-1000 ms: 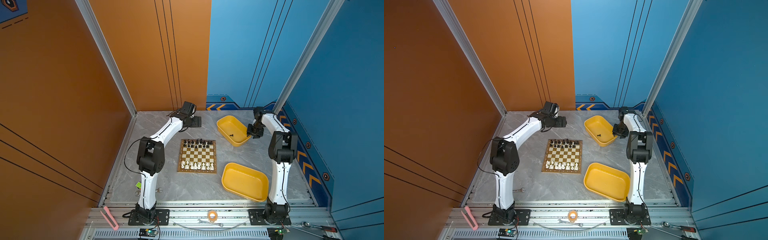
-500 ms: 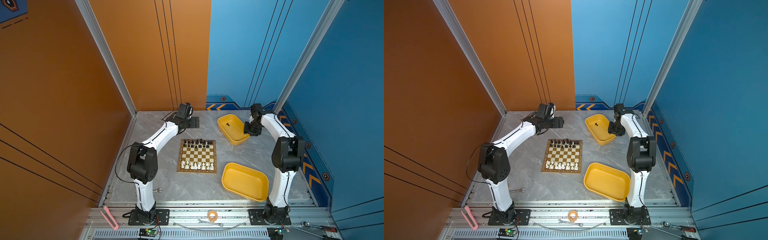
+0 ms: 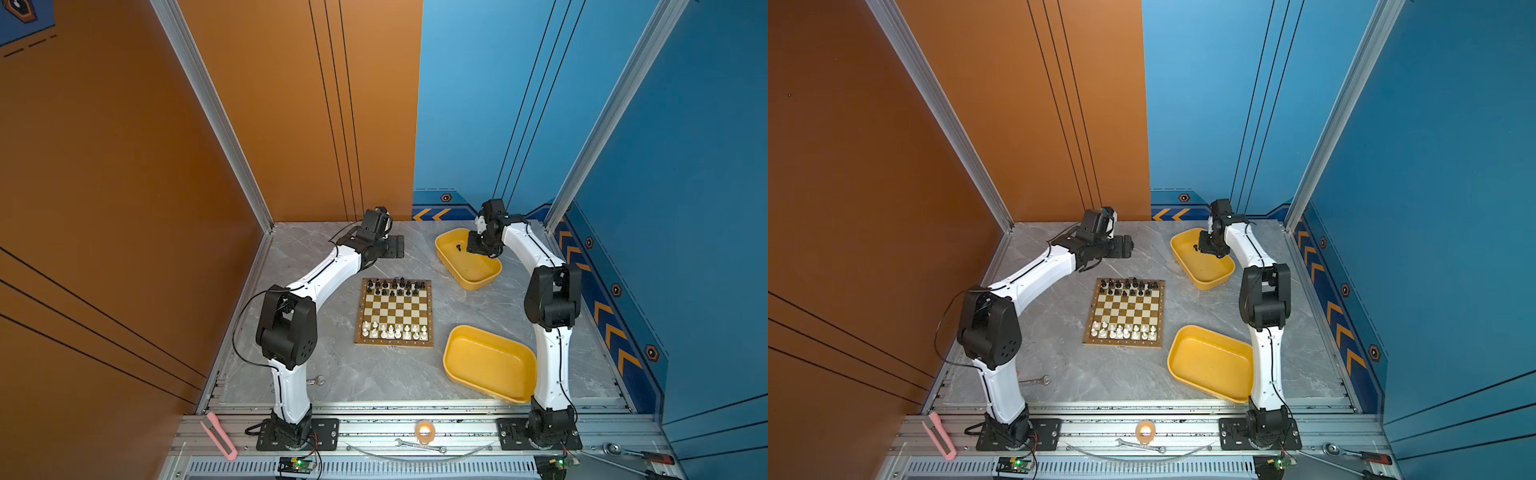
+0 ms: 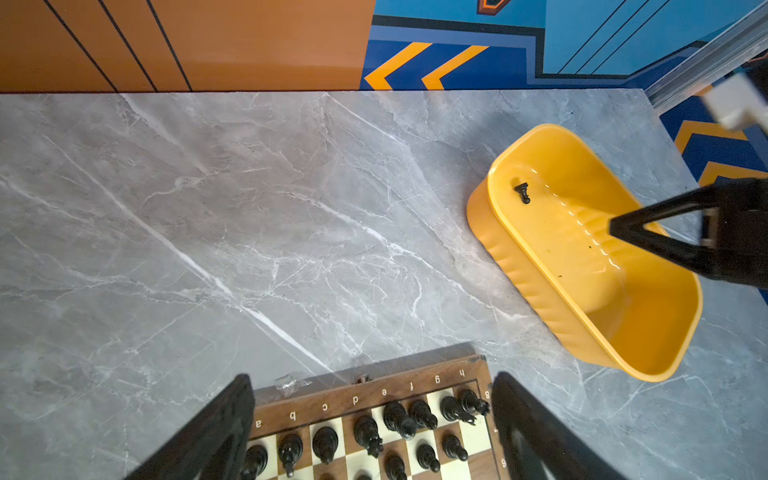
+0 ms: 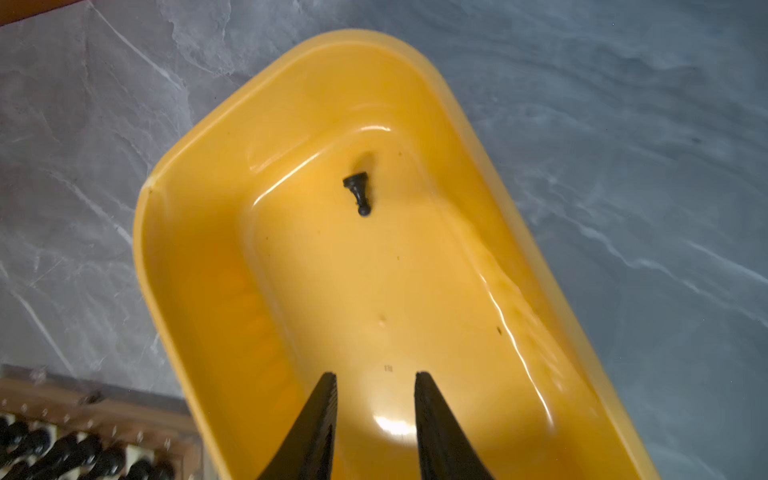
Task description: Set up the chess pieces on the board
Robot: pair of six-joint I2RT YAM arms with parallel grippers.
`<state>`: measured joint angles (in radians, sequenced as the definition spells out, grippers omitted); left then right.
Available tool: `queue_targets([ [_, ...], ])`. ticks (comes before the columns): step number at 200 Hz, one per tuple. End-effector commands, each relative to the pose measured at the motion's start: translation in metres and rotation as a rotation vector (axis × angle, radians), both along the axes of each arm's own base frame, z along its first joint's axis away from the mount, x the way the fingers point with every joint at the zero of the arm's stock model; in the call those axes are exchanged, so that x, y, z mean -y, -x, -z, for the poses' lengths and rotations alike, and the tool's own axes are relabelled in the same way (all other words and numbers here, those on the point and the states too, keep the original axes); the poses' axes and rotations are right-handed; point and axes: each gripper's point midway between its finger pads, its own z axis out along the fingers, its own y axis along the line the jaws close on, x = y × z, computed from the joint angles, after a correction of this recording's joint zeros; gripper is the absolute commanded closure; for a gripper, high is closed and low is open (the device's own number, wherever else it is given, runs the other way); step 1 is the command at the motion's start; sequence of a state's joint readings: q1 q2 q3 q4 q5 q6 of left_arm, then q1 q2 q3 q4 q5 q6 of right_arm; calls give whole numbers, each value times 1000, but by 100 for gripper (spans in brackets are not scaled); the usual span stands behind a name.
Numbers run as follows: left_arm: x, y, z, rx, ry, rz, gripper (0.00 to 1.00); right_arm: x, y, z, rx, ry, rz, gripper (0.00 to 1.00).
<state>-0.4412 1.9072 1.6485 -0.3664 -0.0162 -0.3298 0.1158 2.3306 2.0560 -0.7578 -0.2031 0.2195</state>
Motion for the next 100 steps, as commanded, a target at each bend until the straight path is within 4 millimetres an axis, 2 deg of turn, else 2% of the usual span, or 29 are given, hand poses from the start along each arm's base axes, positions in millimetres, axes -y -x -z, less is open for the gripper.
queue_targets([
  [1,2,-7,-32,67,-2,-13,10,-11,-29,8,88,-51,-59,65],
  [50,11,-8,-35,62,-21,-4,9,-11,-55,30,120,-12,-55,65],
  [74,11,-7,-35,56,-25,-5,10,-4,-66,26,144,-1,-17,64],
  [100,10,-6,-35,55,-29,-7,10,4,-67,31,124,19,28,64],
])
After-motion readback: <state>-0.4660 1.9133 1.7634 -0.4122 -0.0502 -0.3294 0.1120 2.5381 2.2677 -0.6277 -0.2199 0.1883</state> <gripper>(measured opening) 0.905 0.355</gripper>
